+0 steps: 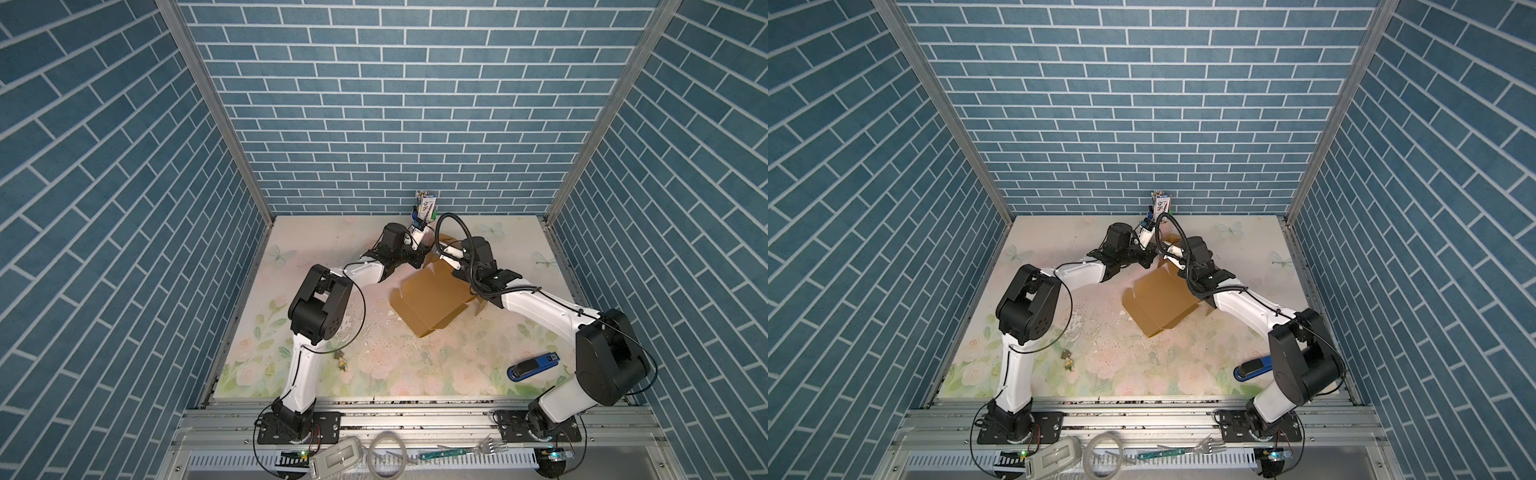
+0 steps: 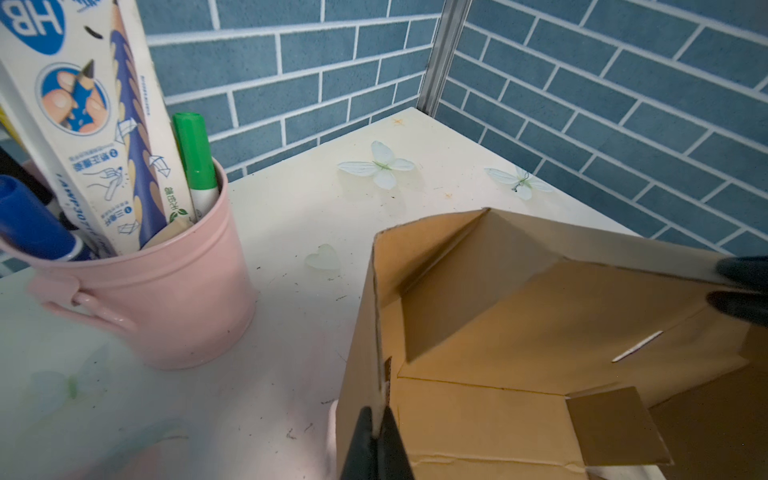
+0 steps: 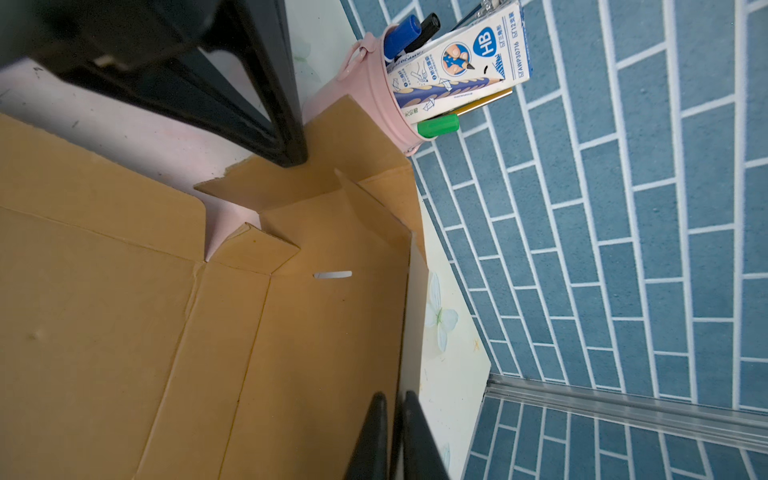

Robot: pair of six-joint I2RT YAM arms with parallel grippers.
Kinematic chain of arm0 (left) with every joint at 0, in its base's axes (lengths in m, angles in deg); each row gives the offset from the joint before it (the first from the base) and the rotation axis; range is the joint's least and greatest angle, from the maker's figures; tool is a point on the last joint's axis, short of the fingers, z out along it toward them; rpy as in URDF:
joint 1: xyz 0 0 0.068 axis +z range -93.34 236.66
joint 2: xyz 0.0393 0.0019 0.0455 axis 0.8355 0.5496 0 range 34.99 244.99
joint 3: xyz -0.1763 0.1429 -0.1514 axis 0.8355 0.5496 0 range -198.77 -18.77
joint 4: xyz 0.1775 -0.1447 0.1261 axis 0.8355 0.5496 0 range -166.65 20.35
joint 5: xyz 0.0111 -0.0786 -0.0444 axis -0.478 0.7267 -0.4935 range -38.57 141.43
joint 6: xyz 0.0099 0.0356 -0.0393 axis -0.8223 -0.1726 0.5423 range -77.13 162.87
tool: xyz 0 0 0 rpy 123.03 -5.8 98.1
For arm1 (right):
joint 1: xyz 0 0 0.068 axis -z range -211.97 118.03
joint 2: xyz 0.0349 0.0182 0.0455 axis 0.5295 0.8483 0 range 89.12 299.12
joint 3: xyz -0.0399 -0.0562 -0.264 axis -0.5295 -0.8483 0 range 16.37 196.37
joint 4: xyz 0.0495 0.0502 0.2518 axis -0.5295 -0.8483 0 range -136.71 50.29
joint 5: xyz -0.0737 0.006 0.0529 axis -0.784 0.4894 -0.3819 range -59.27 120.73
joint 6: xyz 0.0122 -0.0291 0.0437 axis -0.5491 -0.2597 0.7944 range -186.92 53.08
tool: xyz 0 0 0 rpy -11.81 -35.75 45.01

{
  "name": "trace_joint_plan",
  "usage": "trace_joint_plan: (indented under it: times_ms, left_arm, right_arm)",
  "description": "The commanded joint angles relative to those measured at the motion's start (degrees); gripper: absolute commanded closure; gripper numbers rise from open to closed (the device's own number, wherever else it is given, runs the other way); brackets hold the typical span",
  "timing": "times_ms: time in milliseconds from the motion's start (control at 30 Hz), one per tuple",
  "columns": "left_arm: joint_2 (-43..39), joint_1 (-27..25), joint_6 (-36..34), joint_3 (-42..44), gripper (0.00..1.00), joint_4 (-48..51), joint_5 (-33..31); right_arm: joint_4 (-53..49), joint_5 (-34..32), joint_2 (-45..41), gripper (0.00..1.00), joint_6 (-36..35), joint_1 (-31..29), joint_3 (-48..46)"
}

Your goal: Fold the paper box

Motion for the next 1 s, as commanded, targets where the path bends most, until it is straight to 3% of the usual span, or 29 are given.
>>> trace_joint_plan:
  times_ms: [0,300,667,967]
  left_arm:
    - [0.37,-0.78,0.04,-1.83,1.00,-0.07,-0.34]
    - [-3.03,-1.24,0.61,1.72,1.00,-2.29,-1.89]
    - [-5.70,-1.55,3.22,0.42,1.00,1.72,-3.37]
    - [-6.98,-2.33,8.49,-0.56,1.00,4.26,-5.08]
  right_arm:
    - [1.21,0.66,-1.02,0.89,0.01,-0.37,-0.26]
    - [0.71,-0.23,-1.06,0.89,-0.51,-0.36,0.26]
    - [-0.57,-1.32,-1.22,0.89,-0.70,-0.36,0.93]
    - [-1.34,-2.03,-0.82,0.89,-0.79,-0.36,1.89]
